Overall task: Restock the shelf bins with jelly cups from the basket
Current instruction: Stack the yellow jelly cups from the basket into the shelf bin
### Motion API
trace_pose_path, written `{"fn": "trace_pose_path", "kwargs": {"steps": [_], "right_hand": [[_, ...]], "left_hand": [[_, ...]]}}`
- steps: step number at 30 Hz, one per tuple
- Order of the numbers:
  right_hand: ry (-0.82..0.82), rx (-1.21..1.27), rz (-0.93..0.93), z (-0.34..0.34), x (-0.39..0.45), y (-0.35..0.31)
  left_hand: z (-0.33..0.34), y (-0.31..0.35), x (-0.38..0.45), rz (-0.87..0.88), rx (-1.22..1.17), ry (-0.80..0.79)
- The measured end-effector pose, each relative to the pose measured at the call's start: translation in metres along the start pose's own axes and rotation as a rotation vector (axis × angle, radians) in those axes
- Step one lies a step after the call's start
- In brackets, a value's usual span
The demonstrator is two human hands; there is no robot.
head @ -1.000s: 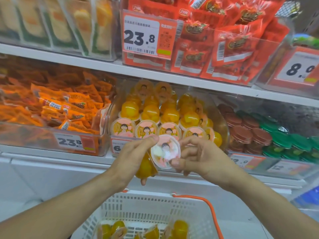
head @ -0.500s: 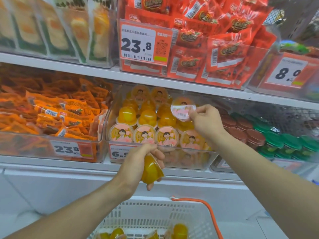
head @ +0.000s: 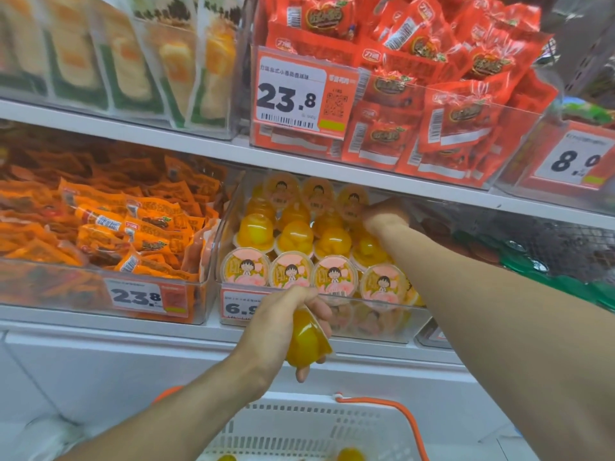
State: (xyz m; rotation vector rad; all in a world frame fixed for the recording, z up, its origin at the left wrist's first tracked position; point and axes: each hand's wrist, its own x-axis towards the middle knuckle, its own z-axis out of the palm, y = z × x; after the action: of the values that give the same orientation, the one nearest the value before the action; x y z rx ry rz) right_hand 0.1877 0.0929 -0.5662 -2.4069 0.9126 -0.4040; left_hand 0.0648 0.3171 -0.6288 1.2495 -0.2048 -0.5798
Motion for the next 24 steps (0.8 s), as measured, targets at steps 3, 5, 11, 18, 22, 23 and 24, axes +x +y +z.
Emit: {"fn": "trace_pose_path", "kwargs": {"steps": [3, 5, 11, 18, 22, 23, 24], "right_hand": [[0.01, -0.049, -0.005, 0.004, 0.002, 0.001], [0.027, -0.088, -0.004, 0.004, 0.003, 0.0], [0.087, -0.172, -0.128, 0.003, -0.001, 0.01], [0.021, 0.347, -0.478, -0.029, -0.102, 0.031], [-0.524, 0.577, -0.374, -0.036, -0.155, 0.055], [-0.672, 0.655, -0.319, -0.035, -0.161, 0.062], [-0.792, 0.722, -0.272, -0.034, -0.167, 0.067]], "left_hand": [[0.0, 0.001, 0.001, 0.003, -0.006, 0.003], [0.0, 0.0, 0.002, 0.0, -0.007, 0.003], [0.002, -0.002, 0.0, 0.031, -0.041, 0.006], [0.003, 0.0, -0.001, 0.293, 0.002, 0.137], [0.001, 0.001, -0.002, 0.453, 0.13, 0.114], [0.0, 0.001, -0.002, 0.472, 0.16, 0.077], [-0.001, 0.001, -0.002, 0.473, 0.196, 0.038]]}}
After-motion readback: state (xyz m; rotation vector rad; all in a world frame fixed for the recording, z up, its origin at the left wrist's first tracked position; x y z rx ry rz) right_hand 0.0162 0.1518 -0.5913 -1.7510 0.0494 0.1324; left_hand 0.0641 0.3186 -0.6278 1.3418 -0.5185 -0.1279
